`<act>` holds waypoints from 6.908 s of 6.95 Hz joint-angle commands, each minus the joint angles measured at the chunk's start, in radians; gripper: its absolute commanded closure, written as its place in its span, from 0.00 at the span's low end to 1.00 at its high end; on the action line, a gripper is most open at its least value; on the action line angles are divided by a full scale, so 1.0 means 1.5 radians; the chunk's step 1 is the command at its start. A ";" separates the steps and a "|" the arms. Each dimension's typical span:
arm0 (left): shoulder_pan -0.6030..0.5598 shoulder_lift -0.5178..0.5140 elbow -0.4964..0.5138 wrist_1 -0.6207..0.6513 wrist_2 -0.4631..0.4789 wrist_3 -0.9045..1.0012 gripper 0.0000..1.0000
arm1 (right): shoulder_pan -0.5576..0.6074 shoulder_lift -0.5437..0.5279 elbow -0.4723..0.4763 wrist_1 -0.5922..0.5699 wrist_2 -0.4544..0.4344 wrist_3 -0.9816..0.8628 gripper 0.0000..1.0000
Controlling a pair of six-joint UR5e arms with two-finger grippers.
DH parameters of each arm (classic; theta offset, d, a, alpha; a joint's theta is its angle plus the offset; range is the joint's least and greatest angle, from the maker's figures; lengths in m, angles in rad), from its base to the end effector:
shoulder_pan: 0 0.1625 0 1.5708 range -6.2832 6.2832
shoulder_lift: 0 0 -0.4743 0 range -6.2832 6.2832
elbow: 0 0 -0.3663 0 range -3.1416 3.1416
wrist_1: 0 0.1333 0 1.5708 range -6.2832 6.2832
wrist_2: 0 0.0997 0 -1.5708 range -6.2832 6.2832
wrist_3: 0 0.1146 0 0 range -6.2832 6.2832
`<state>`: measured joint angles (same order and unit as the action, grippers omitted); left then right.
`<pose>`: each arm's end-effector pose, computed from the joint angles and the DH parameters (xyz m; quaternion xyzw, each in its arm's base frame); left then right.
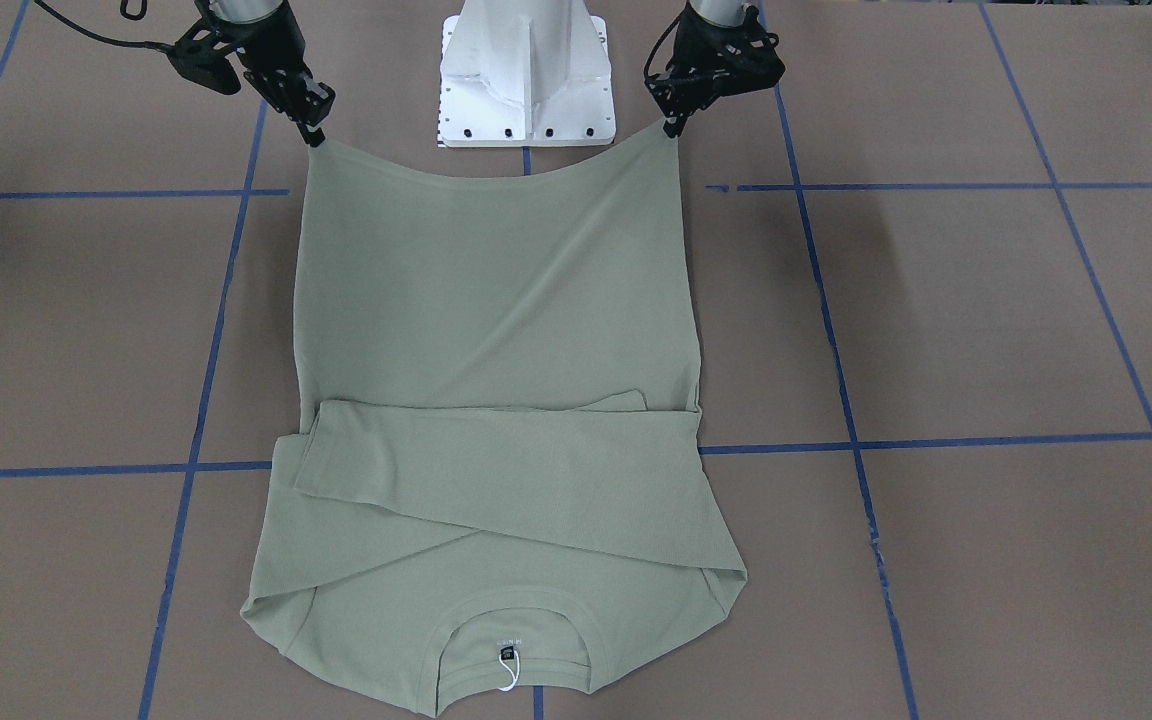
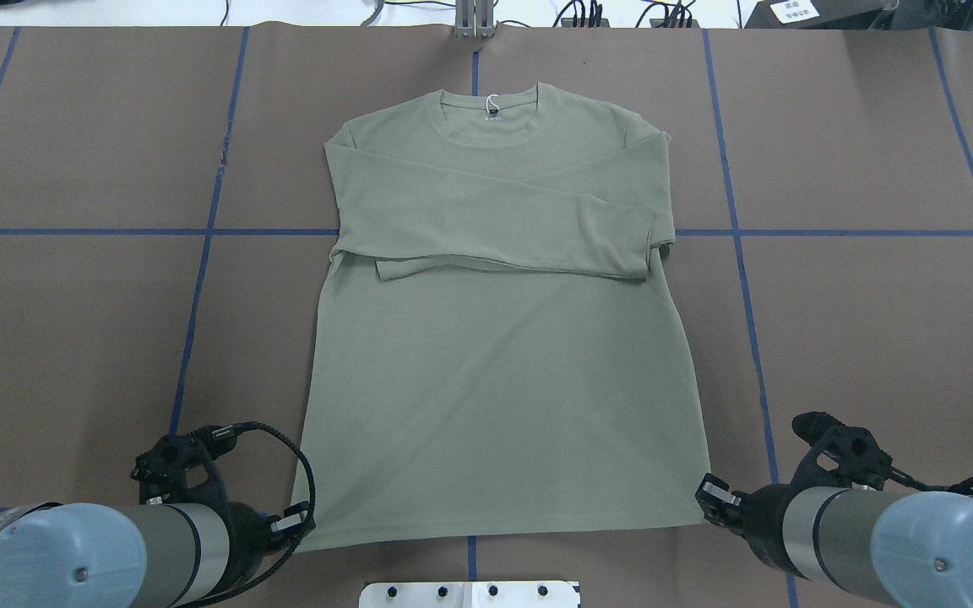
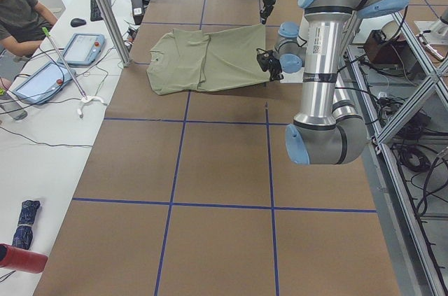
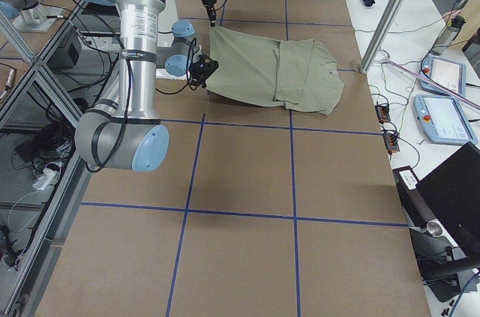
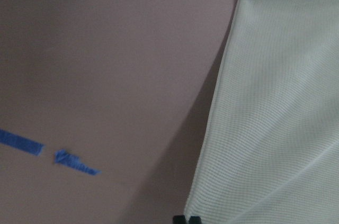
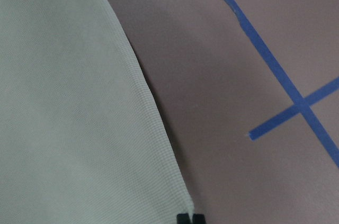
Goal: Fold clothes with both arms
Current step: 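Grasp both hem corners with the left and right grippers, then lift the hem with both grippers and fold it toward the collar, then release the hem at the collar and raise both grippers, then move the right gripper down to the folded edge nearest it, then grasp the shirt corner with the right gripper and swing it toward the robot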
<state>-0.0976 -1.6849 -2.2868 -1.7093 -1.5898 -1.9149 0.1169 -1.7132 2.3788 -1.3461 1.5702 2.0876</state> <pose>0.4372 -0.1746 0.3461 -0.0656 0.4610 -0.1895 0.8644 -0.3545 -0.1759 0.4004 -0.0853 -0.4221 0.2813 0.8576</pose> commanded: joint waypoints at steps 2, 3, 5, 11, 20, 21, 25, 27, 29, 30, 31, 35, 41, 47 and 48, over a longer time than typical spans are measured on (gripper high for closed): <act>0.013 -0.003 -0.066 0.007 -0.011 -0.050 1.00 | 0.008 -0.067 0.089 0.001 0.046 0.000 1.00; -0.008 -0.007 -0.068 0.008 -0.010 -0.042 1.00 | 0.063 -0.060 0.089 0.002 0.047 -0.010 1.00; -0.144 -0.054 -0.023 0.009 -0.009 0.104 1.00 | 0.161 0.027 0.032 -0.004 0.056 -0.148 1.00; -0.406 -0.254 0.383 -0.137 -0.008 0.301 1.00 | 0.494 0.452 -0.492 -0.091 0.181 -0.509 1.00; -0.427 -0.357 0.672 -0.332 0.038 0.322 0.62 | 0.509 0.585 -0.786 0.023 0.176 -0.552 0.53; -0.434 -0.357 0.671 -0.334 0.038 0.356 0.54 | 0.510 0.585 -0.785 0.023 0.176 -0.560 0.51; -0.435 -0.345 0.635 -0.348 0.029 0.354 0.53 | 0.450 0.384 -0.524 0.028 0.182 -0.414 0.36; -0.435 -0.335 0.622 -0.347 0.013 0.355 0.53 | 0.389 0.288 -0.476 0.174 0.172 -0.264 0.31; -0.435 -0.333 0.606 -0.340 0.006 0.356 0.53 | 0.375 0.240 -0.475 0.297 0.166 -0.190 0.30; -0.435 -0.333 0.603 -0.339 0.006 0.356 0.53 | 0.362 0.241 -0.475 0.297 0.160 -0.175 0.29; -0.435 -0.333 0.602 -0.339 0.006 0.356 0.53 | 0.355 0.240 -0.469 0.296 0.158 -0.173 0.27; -0.435 -0.333 0.602 -0.338 0.005 0.353 0.53 | 0.334 0.237 -0.467 0.295 0.148 -0.154 0.40; -0.435 -0.330 0.574 -0.337 -0.016 0.350 0.54 | 0.294 0.129 -0.326 0.293 0.156 -0.147 1.00; -0.345 -0.257 0.367 -0.323 -0.175 0.144 0.52 | -0.011 -0.041 -0.100 0.241 0.160 -0.045 1.00; -0.332 -0.255 0.367 -0.323 -0.174 0.131 0.50 | -0.033 -0.041 -0.100 0.240 0.157 -0.039 0.96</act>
<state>-0.6312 -2.0706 -1.7298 -2.1942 -1.8531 -1.6766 0.1272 -1.7726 2.2175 -0.9823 1.8092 2.0156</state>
